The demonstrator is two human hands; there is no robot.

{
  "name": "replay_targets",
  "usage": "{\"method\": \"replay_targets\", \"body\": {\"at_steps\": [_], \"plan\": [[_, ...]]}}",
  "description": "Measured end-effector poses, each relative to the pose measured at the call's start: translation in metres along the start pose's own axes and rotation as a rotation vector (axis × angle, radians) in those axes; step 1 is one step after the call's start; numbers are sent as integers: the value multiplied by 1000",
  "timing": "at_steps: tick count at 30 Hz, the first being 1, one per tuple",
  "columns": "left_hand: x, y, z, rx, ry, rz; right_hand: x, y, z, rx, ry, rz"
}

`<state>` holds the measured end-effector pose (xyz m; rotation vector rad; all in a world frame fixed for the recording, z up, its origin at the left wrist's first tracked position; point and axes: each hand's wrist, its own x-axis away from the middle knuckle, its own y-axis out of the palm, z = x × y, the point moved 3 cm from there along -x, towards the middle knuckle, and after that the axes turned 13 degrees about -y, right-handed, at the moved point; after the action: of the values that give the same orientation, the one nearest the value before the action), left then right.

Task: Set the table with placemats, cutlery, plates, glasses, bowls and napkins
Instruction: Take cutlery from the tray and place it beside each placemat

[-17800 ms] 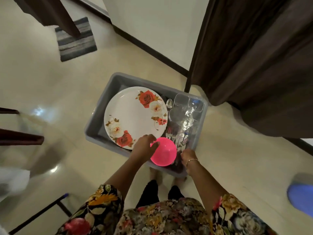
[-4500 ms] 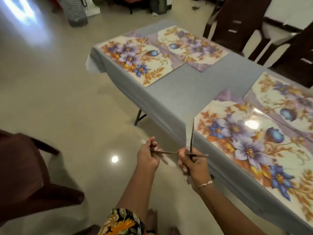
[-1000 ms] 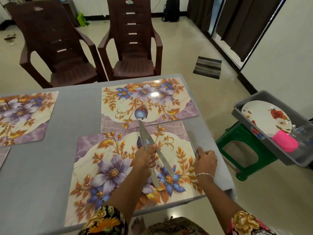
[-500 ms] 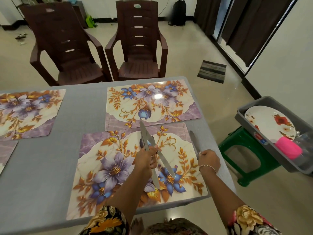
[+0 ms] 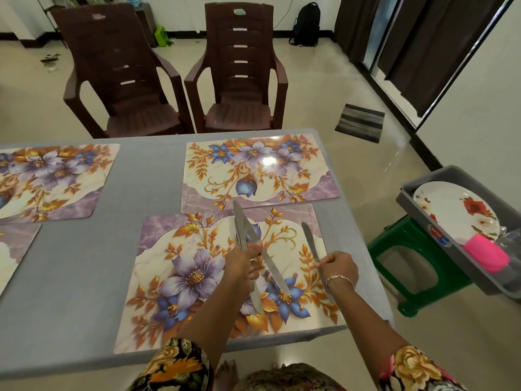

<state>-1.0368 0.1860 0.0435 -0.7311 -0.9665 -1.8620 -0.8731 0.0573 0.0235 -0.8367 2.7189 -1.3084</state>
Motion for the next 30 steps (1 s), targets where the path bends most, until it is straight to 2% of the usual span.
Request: {"method": "replay_targets", "body": {"at_steps": [9,13,15,18,21,24,27,30], "plan": [[17,-5,-4,60,30,42,-5,-1,1,113,-10,-35],[18,-17,-7,65,29,80,4,-12,-21,56,-182,37],[23,-26,-8,65,42,106,9,-5,-39,-31,-282,-65],[38,-42,-6,92,63,142,27,21,-74,-191,-390,-329],[55,-67,-1,119,89,154,60,49,-111,-227,-494,-528],[74,-103,2,123,113,186,100,75,-146,-247,-586,-652],[97,-148,5,173,153,219,139,107,-173,-308,-595,-760],[119,-201,9,242,165,238,184,143,-198,-369,-516,-873]]}}
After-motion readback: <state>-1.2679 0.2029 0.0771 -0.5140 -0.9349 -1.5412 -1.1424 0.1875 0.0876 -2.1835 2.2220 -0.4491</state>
